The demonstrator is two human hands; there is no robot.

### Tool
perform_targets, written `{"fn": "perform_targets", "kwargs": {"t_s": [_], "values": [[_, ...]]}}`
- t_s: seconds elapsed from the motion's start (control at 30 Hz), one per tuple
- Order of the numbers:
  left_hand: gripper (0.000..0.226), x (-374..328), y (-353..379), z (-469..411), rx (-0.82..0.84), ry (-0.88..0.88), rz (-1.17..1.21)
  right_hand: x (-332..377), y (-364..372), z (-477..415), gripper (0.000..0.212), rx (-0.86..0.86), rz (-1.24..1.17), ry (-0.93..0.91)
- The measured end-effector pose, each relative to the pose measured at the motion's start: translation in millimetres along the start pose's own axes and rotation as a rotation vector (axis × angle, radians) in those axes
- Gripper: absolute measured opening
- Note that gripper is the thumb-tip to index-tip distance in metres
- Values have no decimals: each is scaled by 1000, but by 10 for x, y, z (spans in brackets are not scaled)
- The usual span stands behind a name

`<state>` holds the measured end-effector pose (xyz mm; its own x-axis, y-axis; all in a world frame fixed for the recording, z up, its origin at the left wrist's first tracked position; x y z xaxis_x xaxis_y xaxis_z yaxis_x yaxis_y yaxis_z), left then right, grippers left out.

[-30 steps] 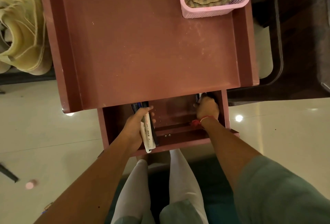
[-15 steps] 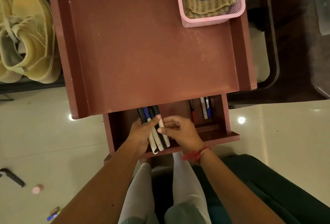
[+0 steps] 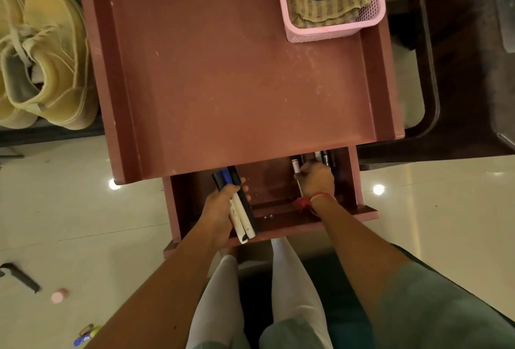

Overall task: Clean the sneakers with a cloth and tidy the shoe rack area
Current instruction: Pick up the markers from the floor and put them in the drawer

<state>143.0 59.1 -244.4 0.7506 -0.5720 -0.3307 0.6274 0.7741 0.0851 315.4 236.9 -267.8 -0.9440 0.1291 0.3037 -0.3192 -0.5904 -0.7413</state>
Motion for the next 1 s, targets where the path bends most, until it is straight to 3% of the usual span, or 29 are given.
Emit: {"fn": "perform_targets", "kwargs": {"t_s": [0.2, 0.4, 0.43, 0.5, 0.57, 0.6, 0.73, 0.87, 1.0], "values": [[20, -47, -107, -31, -29, 18, -44, -217, -49, -200, 22, -25, 221, 82], [10, -58, -103, 7, -55, 9, -72, -128, -156, -83, 19, 7, -177, 38], [11, -63, -87, 14, -54, 11, -77, -17, -132, 46, 19, 63, -292, 24], [11, -79, -45, 20, -51, 21, -91, 266, 94, 428, 25, 339, -492, 18], [11, -82, -15, 6, -47, 29, -112, 533, 334, 810, 31, 588, -554, -23], [11, -81, 5, 1, -39, 30, -114, 616, 403, 915, 30, 618, -556, -60], [9, -96, 37, -17, -36, 42, -162, 629, 490, 874, 11, 492, -523, -83], [9, -145, -11, -36, -75, 67, -117, 244, 404, 527, 37, 274, -457, 108], [12, -135, -108, -61, -109, 58, -99, 98, 321, 199, 26, 108, -180, 88]]}}
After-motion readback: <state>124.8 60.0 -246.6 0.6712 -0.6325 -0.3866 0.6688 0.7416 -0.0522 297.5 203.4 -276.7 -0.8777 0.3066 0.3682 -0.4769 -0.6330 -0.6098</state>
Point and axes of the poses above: each hand's wrist, its own z-axis away from the middle knuckle, its own y-axis out of the palm, x = y × z, the point moved 10 cm from there along -z, towards the middle knuckle
